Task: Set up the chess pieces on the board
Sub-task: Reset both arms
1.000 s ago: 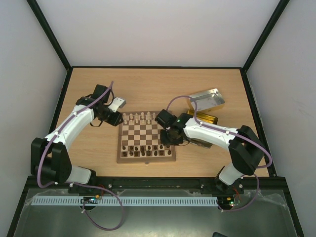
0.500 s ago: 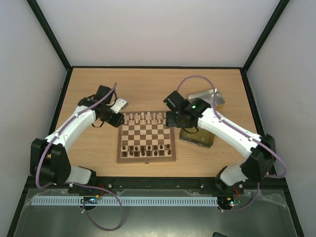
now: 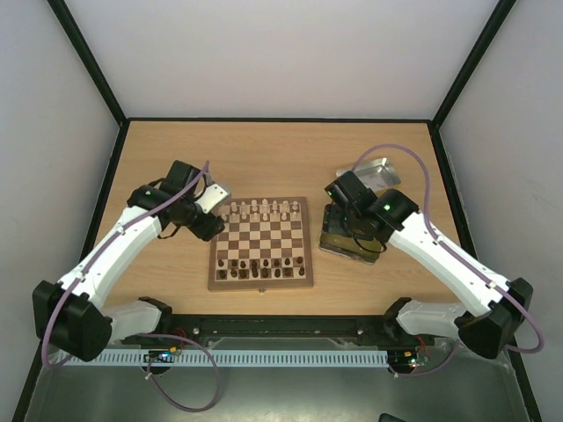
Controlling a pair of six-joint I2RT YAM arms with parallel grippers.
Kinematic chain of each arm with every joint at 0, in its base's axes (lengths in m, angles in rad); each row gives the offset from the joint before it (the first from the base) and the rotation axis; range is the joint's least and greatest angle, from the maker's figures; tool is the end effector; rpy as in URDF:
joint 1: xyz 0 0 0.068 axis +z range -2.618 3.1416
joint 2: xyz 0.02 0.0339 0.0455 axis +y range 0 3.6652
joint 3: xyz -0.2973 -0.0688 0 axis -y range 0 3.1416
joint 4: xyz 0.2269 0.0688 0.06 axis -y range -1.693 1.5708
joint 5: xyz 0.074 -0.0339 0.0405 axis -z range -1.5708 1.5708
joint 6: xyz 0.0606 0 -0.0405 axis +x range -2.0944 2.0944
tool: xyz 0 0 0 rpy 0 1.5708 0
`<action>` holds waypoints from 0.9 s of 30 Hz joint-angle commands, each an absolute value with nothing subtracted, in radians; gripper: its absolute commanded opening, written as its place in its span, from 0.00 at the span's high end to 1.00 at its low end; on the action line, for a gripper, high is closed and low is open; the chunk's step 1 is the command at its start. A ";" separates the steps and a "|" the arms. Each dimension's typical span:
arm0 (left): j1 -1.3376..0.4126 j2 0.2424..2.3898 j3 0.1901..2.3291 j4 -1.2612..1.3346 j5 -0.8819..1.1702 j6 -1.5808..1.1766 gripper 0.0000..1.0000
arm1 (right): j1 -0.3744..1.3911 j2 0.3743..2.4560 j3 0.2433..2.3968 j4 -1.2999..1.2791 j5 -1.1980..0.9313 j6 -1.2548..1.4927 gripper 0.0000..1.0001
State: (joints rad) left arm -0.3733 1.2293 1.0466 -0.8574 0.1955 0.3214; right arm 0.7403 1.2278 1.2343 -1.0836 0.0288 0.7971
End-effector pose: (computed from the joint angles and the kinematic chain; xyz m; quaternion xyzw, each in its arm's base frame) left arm 0.2024 -0.0919 0.2963 0.3510 0.8943 -0.1009 0.2585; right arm 0.1564 0.1406 0.3365 0.0310 0.9691 0.1598 0.1853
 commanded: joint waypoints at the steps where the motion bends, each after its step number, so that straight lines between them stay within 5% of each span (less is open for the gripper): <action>1: -0.385 1.157 1.038 -0.950 0.188 0.402 0.30 | 0.735 1.118 1.175 -1.122 0.031 0.853 0.24; 27: -0.416 1.052 1.022 -1.027 0.244 0.459 0.25 | 0.734 0.992 1.104 -1.102 0.028 0.797 0.23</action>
